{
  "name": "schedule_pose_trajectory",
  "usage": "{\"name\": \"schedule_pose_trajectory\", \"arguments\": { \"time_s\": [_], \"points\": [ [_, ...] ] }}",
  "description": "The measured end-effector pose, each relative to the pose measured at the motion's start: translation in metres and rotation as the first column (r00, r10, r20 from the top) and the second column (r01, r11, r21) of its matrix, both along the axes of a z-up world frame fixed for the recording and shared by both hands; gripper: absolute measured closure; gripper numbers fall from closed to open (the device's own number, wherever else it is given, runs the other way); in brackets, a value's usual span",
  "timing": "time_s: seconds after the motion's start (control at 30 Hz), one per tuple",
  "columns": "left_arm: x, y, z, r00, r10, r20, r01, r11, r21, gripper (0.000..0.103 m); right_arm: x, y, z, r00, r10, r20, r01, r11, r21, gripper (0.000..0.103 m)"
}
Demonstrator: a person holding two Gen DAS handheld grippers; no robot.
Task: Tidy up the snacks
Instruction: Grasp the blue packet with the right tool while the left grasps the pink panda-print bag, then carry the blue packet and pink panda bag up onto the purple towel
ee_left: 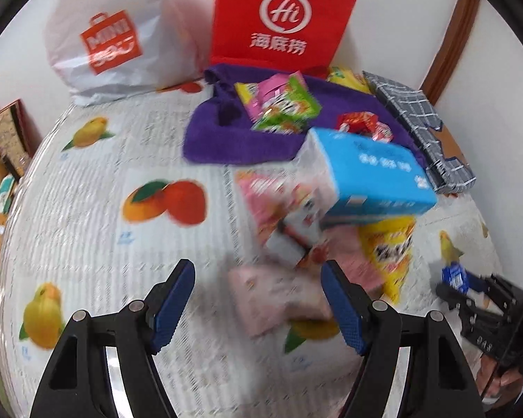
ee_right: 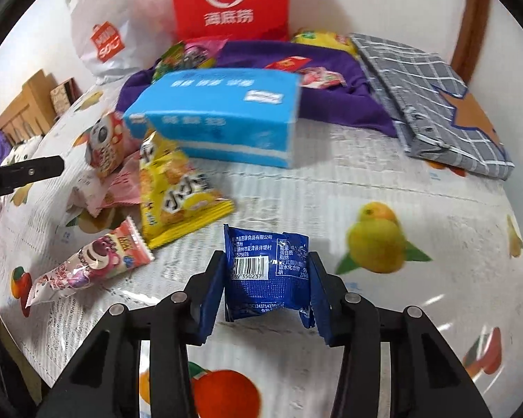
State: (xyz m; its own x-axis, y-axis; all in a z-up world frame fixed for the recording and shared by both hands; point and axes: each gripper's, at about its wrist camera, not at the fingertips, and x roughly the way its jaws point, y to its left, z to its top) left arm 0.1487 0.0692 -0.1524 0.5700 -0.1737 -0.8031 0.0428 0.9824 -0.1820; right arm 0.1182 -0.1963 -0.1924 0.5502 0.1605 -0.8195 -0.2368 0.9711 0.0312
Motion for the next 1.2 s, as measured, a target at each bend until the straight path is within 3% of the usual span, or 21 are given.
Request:
{"name": "schedule_pose_trajectory", "arguments": {
  "time_s": [0.1,0.23,0.33,0.43,0.5,0.6,0.93,1.2],
  "points": [
    [0.016,-0.008,0.001,1.000,-0.014,-0.009,0.014,0.999,-0.028,0.030,-0.003,-0.013,0.003,1.000,-0.028,0.005,0.028,1.000,0.011,0.058],
    [0.036,-0.020,-0.011,0.998,-0.017,-0.053,0.019,1.000,0.022,0.030,-0.003,-0.022,0.006,0.997,-0.072,0.023,0.072,0.997,-0.024,0.058],
    [0.043,-0.022,-0.018,0.997,-0.020,-0.074,0.021,1.000,0.014,0.032,-0.001,-0.030,0.010,0.996,-0.090,0.030,0.091,0.996,-0.022,0.058],
    [0.048,-0.024,-0.023,0.995,-0.025,-0.093,0.025,1.000,0.000,0.043,0.003,-0.033,0.012,0.995,-0.096,0.031,0.097,0.995,-0.017,0.058],
    [0.050,-0.023,-0.024,0.995,-0.026,-0.099,0.025,1.000,-0.014,0.057,0.005,-0.032,0.013,0.995,-0.095,0.031,0.095,0.995,-0.013,0.058],
    [0.048,-0.019,-0.022,0.996,-0.025,-0.090,0.022,0.999,-0.036,0.064,0.008,-0.031,0.013,0.995,-0.096,0.031,0.096,0.995,-0.006,0.058],
    [0.018,-0.006,0.014,1.000,-0.002,-0.017,0.001,0.999,-0.041,0.064,0.003,-0.027,0.034,0.994,-0.090,0.067,0.087,0.995,0.042,0.058],
    [-0.009,-0.013,0.049,0.999,-0.013,0.047,0.017,0.997,-0.073,0.064,0.002,-0.018,0.072,0.987,-0.095,0.128,0.087,0.994,0.066,0.058]
  ]
}}
